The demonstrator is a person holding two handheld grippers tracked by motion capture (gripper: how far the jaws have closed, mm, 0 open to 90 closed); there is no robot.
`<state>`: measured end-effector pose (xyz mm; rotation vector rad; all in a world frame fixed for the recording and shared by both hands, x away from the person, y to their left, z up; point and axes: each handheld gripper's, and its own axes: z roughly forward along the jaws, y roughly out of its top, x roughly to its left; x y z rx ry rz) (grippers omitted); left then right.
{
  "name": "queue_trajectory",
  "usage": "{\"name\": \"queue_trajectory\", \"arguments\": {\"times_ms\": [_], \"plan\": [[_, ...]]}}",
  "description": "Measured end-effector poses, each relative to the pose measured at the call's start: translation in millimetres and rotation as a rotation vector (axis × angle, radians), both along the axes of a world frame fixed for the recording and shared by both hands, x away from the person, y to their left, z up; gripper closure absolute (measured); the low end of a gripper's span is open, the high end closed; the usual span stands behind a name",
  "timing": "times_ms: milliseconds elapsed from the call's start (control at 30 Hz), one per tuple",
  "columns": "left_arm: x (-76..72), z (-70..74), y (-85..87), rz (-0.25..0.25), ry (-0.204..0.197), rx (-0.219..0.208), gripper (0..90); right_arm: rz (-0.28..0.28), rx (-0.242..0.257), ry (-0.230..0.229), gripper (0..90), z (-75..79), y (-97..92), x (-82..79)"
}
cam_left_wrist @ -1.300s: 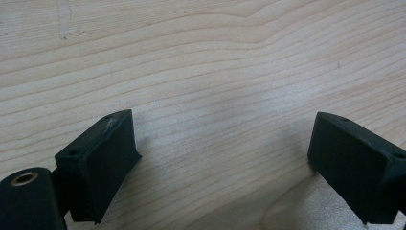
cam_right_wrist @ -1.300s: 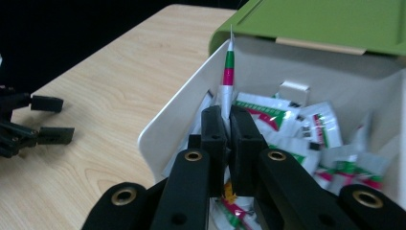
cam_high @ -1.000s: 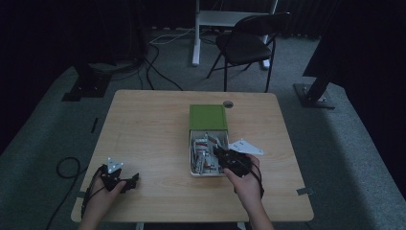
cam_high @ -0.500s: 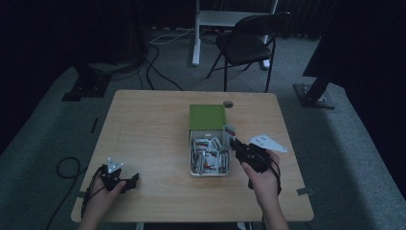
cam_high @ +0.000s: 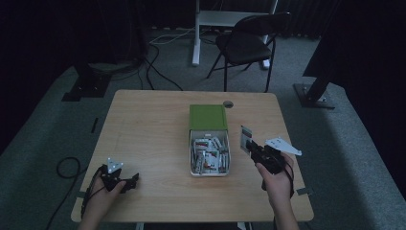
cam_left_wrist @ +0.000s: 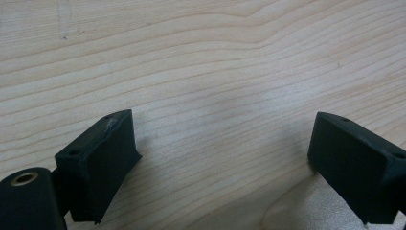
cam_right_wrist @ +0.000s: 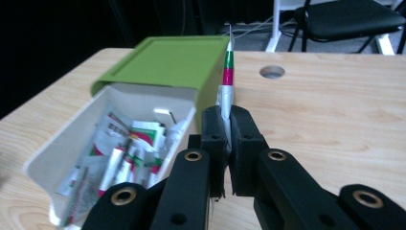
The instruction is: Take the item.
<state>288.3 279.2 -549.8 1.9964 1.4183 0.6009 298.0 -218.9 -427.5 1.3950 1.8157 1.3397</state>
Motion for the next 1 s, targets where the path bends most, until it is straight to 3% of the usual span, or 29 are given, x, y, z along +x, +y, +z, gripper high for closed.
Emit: {"name": "queue_trajectory", "arguments": {"times_ms": [267, 1000], "plan": [[0.0, 0.0, 0.0, 0.000, 0.000, 0.000, 10.1, -0.030, -0.013, 0.022, 86.4, -19.4, -14.3, 2.5], [0.0, 0.1, 0.2, -0.002, 0.002, 0.002, 10.1, -0.074, -0.006, 0.143, 86.3, -68.5, -35.8, 16.7]]}}
